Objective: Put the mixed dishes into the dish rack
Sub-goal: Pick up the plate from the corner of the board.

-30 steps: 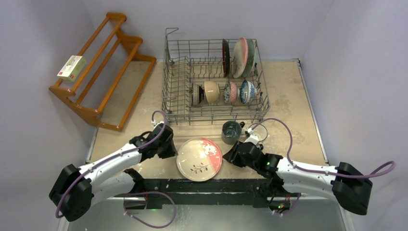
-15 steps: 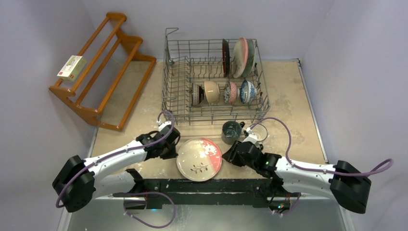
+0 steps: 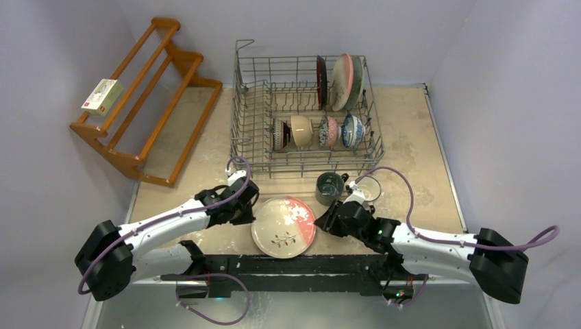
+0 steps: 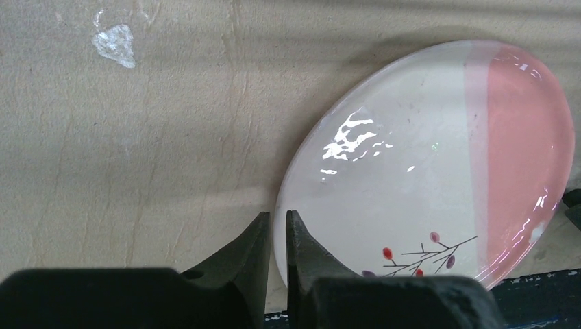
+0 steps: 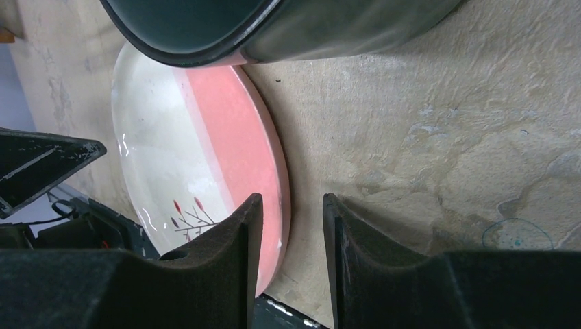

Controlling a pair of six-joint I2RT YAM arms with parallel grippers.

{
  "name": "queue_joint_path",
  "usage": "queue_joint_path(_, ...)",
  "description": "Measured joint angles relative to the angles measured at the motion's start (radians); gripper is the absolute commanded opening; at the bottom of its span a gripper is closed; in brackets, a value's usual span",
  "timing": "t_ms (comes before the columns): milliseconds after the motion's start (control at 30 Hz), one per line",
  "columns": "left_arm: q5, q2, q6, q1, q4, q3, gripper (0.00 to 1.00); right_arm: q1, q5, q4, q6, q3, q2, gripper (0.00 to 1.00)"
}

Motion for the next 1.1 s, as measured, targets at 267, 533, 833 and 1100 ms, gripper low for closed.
queue_joint_path(267,0.000,0.017,0.000,-0.001,0.020,-0.014,0.08,0.000,-0.002,0.006,-0.002,0.000,0.005,0.40)
queue_joint_path(533,0.001,0.028,0.000,-0.002,0.032,-0.029,0.06,0.000,-0.003,0.008,-0.003,0.000,0.014,0.40)
queue_joint_path(833,0.001,0.028,0.000,-0.007,0.047,-0.035,0.00,0.000,-0.005,0.015,-0.003,0.000,0.018,0.40)
queue_joint_path(1100,-0.006,0.029,-0.010,-0.008,0.050,-0.039,0.00,0.000,-0.006,0.017,-0.003,0.000,0.018,0.40)
